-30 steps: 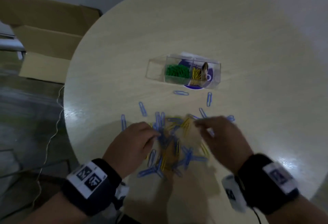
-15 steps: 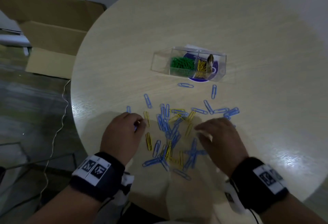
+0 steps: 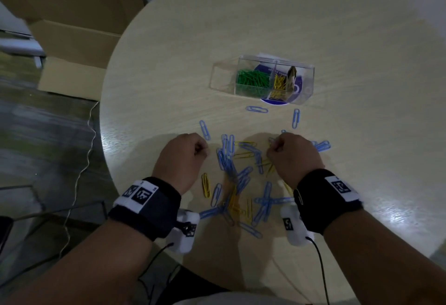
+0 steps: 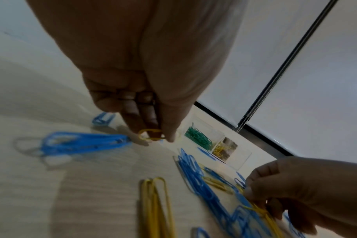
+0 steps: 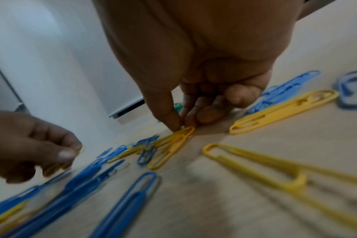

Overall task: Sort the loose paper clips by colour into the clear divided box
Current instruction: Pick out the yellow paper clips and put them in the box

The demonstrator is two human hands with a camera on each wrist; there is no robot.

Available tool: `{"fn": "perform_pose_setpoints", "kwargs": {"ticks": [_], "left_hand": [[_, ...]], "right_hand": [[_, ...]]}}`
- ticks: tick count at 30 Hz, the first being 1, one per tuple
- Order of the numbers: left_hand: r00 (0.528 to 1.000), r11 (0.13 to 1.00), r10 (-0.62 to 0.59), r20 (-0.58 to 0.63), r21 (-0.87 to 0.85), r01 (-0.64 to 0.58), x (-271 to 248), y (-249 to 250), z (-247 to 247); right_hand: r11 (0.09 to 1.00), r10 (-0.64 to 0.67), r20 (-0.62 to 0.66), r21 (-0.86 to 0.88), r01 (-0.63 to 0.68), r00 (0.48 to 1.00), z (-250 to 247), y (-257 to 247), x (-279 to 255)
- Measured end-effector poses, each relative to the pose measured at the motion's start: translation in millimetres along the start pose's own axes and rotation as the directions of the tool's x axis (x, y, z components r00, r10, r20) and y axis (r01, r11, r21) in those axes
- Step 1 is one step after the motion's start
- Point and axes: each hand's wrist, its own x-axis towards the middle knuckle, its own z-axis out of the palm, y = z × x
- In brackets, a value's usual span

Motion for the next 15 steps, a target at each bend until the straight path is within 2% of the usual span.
{"fn": "perform_pose_setpoints", "kwargs": {"ticks": [2, 5, 7, 9, 10, 11, 15], "left_hand": [[0.985, 0.984, 0.169, 0.016, 0.045, -0.170, -9, -7, -7], [0.904, 0.890, 0.410, 0.121, 0.165, -0.425, -26, -20, -11], [0.843, 0.819, 0.497, 0.207, 0.207, -0.534, -32, -34, -6], [0.795, 0.756, 0.549, 0.258, 0.252, -0.604, -35, -45, -2], [0.782, 0.735, 0.564, 0.265, 0.271, -0.622, -37, -48, -1], [0.772, 0.718, 0.578, 0.263, 0.286, -0.635, -38, -50, -1], [0.766, 0.697, 0.594, 0.246, 0.317, -0.643, -42, -44, 0]], "right_hand": [[0.997, -0.034, -0.043, 0.065, 0.037, 0.999, -2, 3, -2], [0.981, -0.132, -0.122, 0.125, 0.148, 0.984, -7, 9, -5], [0.947, -0.311, -0.124, 0.043, 0.319, 0.942, -12, 12, -8], [0.878, -0.473, -0.030, -0.102, 0.468, 0.880, -17, 15, -13], [0.849, -0.508, 0.019, -0.159, 0.504, 0.861, -19, 17, -15], [0.836, -0.510, 0.051, -0.206, 0.508, 0.859, -20, 19, -16], [0.898, -0.362, 0.070, -0.242, 0.368, 0.930, -13, 24, -15]]}}
